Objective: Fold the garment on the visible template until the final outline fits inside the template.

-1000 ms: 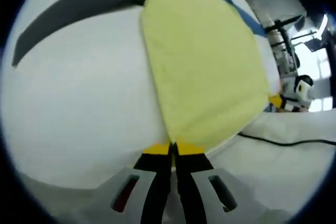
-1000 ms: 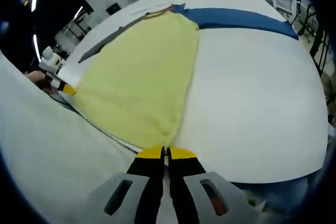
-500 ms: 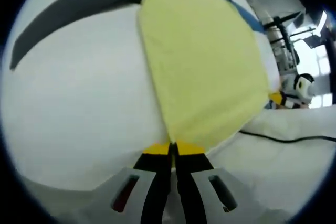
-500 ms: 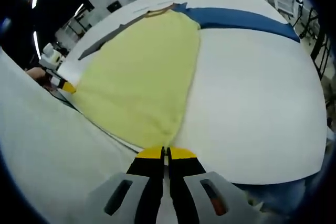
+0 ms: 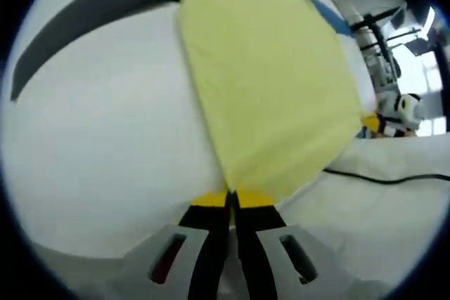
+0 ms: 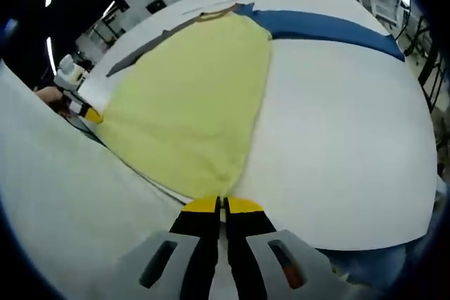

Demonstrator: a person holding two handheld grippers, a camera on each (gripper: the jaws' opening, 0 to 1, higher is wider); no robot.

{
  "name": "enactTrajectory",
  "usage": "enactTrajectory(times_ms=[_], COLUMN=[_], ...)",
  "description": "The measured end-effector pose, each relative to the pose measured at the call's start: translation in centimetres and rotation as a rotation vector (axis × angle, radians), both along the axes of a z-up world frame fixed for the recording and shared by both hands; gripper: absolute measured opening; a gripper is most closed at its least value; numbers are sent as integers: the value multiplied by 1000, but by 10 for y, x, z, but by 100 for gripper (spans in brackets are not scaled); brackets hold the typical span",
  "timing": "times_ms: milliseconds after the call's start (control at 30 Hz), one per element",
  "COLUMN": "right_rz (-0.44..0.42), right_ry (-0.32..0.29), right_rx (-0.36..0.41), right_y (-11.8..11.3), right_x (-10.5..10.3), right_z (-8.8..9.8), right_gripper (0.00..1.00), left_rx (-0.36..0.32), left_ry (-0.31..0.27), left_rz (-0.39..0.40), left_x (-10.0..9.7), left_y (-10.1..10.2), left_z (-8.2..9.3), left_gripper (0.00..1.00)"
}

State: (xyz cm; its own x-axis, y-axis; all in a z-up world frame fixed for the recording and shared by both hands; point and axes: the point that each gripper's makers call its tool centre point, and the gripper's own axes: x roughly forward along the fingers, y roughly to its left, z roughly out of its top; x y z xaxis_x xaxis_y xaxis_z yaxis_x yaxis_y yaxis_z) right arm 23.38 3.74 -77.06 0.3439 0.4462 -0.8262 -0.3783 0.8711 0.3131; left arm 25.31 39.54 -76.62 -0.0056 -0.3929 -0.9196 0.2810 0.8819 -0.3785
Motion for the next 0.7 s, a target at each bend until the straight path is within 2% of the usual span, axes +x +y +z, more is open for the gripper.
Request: enactTrajectory(times_ms=[167,333,700], right_rz=[-7,-10,-49], right_ry=[-8,-15,-44], right_rx=[12,16,-4], right_y=[0,-3,-23], right_x=[0,3,25], right_z=[1,4,12], right_gripper=[4,11,14], left_rx=[2,-14,-54], left_ry=[1,0,-36], left_rz=[-15,-11,25], left_x=[-2,0,18], left_y=[1,3,-1], left_z=[0,4,16], left_gripper=[0,2,9])
